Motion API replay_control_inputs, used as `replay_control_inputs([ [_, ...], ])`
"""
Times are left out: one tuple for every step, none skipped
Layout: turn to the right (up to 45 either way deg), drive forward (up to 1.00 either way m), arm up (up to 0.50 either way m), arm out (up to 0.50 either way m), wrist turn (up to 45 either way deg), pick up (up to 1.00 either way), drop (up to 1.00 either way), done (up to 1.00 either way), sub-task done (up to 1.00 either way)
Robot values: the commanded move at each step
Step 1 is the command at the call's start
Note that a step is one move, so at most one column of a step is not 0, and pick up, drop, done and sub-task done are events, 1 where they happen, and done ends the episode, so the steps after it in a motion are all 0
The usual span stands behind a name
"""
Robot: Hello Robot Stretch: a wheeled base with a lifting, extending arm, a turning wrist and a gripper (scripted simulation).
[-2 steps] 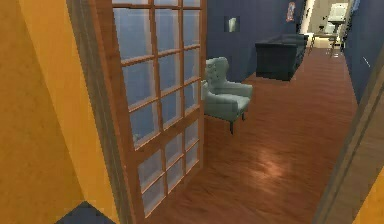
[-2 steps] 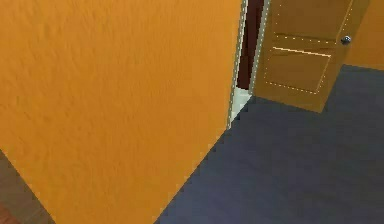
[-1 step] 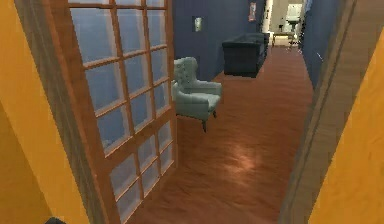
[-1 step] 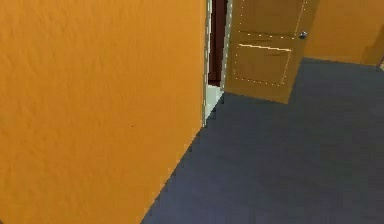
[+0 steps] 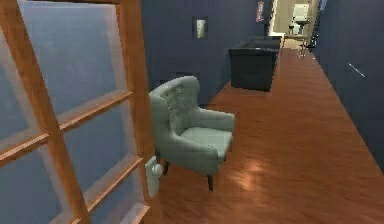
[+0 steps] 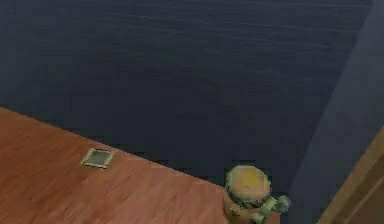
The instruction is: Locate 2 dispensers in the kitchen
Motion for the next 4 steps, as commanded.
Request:
replay_control_inputs([
  [27.0, 0.00, 0.00, 0.00, 0.0, 0.00, 0.00, 0.00, 0.00],
  [0.0, 1.00, 0.00, 0.00, 0.0, 0.00, 0.00, 0.00, 0.00],
  [0.0, 1.00, 0.00, 0.00, 0.0, 0.00, 0.00, 0.00, 0.00],
  [0.0, 1.00, 0.00, 0.00, 0.0, 0.00, 0.00, 0.00, 0.00],
])
